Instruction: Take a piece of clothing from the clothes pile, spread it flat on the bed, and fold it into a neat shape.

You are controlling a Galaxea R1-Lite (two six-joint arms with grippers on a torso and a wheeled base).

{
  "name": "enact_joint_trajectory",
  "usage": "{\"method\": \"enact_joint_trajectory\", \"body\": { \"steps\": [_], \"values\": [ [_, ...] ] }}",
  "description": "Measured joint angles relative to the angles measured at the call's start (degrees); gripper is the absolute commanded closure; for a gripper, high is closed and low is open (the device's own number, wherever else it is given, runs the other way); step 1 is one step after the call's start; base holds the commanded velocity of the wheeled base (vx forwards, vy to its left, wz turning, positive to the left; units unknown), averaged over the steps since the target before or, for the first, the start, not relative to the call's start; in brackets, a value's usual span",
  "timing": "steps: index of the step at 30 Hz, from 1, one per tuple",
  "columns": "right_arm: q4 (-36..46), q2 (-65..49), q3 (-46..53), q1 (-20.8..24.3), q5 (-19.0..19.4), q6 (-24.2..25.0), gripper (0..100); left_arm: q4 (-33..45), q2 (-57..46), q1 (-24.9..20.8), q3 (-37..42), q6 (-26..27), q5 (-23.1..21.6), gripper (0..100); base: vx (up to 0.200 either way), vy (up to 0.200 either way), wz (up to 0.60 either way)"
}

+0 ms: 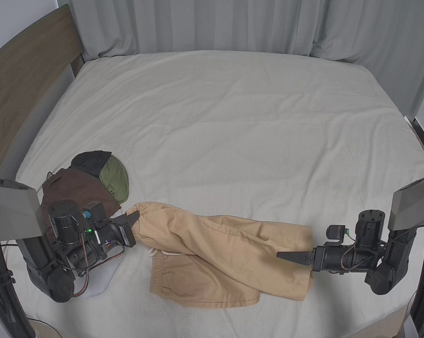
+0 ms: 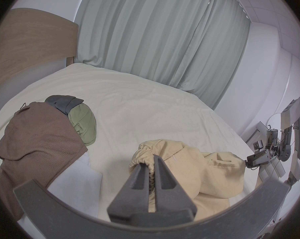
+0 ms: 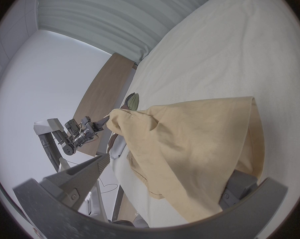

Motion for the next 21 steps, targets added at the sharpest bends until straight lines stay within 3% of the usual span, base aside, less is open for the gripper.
{"method": "enact_joint_trajectory", "body": {
  "steps": [5, 6, 21],
  "values": [
    [0.0, 0.2, -0.2, 0.4, 0.0, 0.0, 0, 0.0, 0.1, 0.0, 0.0, 0.0, 0.0, 100, 0.000, 0.000, 0.00],
    [0.0, 0.2, -0.2, 0.4, -0.1, 0.0, 100, 0.0, 0.1, 0.0, 0.0, 0.0, 0.0, 100, 0.000, 0.000, 0.00],
    [0.0, 0.1, -0.4, 0.2, -1.5, -0.1, 100, 0.0, 0.0, 0.0, -0.2, -0.3, 0.0, 100, 0.000, 0.000, 0.00]
  ]
}}
